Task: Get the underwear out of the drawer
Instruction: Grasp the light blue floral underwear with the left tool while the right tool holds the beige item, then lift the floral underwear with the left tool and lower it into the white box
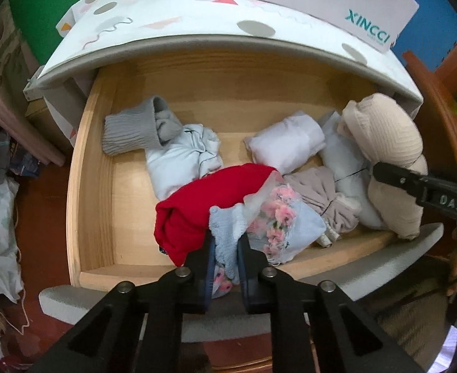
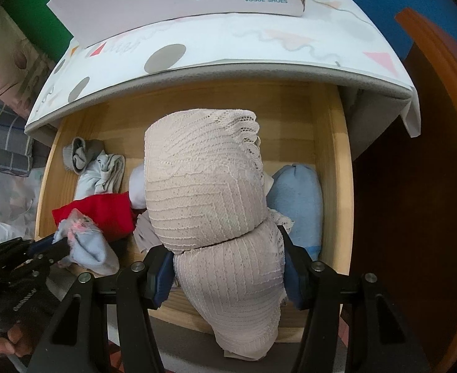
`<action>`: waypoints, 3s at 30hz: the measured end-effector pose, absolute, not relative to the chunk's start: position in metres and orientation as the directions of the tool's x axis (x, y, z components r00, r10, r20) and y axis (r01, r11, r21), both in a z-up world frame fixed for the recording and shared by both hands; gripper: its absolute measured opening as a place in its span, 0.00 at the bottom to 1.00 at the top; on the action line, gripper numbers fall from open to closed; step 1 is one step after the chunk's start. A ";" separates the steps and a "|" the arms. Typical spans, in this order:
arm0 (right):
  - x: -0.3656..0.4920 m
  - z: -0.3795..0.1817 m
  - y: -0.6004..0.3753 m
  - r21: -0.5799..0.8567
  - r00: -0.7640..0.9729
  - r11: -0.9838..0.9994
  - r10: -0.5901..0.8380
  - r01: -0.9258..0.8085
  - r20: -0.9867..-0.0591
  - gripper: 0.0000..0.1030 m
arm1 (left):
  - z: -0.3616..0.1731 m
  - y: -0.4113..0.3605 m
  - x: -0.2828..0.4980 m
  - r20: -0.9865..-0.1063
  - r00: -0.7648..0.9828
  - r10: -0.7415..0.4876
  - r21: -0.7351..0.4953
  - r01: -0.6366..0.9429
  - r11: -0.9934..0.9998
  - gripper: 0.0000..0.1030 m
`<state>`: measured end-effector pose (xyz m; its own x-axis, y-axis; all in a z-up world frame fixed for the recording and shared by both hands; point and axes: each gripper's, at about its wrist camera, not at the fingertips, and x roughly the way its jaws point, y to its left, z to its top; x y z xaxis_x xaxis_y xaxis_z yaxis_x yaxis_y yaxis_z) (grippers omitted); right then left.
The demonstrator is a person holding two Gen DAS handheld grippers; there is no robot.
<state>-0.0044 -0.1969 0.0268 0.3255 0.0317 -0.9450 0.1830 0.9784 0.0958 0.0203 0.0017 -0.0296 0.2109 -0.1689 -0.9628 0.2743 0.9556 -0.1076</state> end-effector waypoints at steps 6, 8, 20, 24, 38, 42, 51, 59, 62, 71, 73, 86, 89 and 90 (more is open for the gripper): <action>-0.005 0.027 -0.197 0.096 0.324 0.979 0.034 0.178 -0.945 0.53 | -0.005 0.013 0.020 -0.946 0.248 -0.210 -0.145 0.256 0.956 0.11; -0.005 0.027 -0.197 0.096 0.323 0.980 0.035 0.177 -0.946 0.53 | 0.003 0.018 0.020 -0.940 0.261 -0.218 -0.152 0.250 0.956 0.11; -0.004 0.026 -0.198 0.099 0.320 0.980 0.040 0.173 -0.947 0.53 | 0.069 0.032 0.030 -0.895 0.377 -0.238 -0.146 0.254 0.956 0.11; -0.005 0.026 -0.198 0.096 0.317 0.980 0.037 0.172 -0.948 0.53 | 0.101 0.037 0.041 -0.868 0.438 -0.236 -0.131 0.256 0.958 0.11; -0.001 0.019 -0.197 0.050 0.289 0.972 -0.020 0.231 -0.957 0.53 | 0.191 0.039 0.091 -0.783 0.584 -0.213 -0.088 0.235 0.968 0.11; 0.000 0.017 -0.195 0.044 0.284 0.972 -0.024 0.232 -0.959 0.53 | 0.223 0.030 0.111 -0.749 0.628 -0.214 -0.065 0.252 0.966 0.11; 0.000 0.015 -0.197 0.071 0.290 0.967 -0.004 0.247 -0.957 0.53 | 0.258 -0.006 0.183 -0.696 0.669 -0.261 -0.060 0.308 0.949 0.11; -0.004 0.017 -0.206 0.108 0.298 0.959 0.026 0.262 -0.954 0.53 | 0.200 -0.046 0.254 -0.773 0.582 -0.252 -0.061 0.328 0.943 0.11; -0.004 0.018 -0.208 0.112 0.294 0.960 0.032 0.258 -0.955 0.53 | 0.169 -0.051 0.269 -0.812 0.545 -0.209 -0.047 0.296 0.954 0.11; -0.004 0.018 -0.210 0.130 0.297 0.956 0.048 0.262 -0.954 0.54 | 0.131 -0.045 0.274 -0.859 0.502 -0.102 0.016 0.225 0.974 0.11; -0.005 0.018 -0.209 0.125 0.296 0.958 0.045 0.260 -0.954 0.54 | 0.130 -0.047 0.267 -0.866 0.493 -0.082 0.035 0.223 0.974 0.11; -0.004 0.017 -0.210 0.132 0.299 0.954 0.048 0.268 -0.953 0.54 | 0.129 -0.033 0.225 -0.873 0.487 -0.027 0.085 0.207 0.975 0.11; -0.004 0.018 -0.209 0.131 0.300 0.954 0.046 0.269 -0.953 0.54 | 0.129 -0.028 0.221 -0.873 0.487 -0.020 0.091 0.203 0.975 0.11; -0.004 0.018 -0.209 0.130 0.300 0.955 0.045 0.268 -0.953 0.54 | 0.130 -0.028 0.220 -0.874 0.486 -0.023 0.086 0.203 0.975 0.11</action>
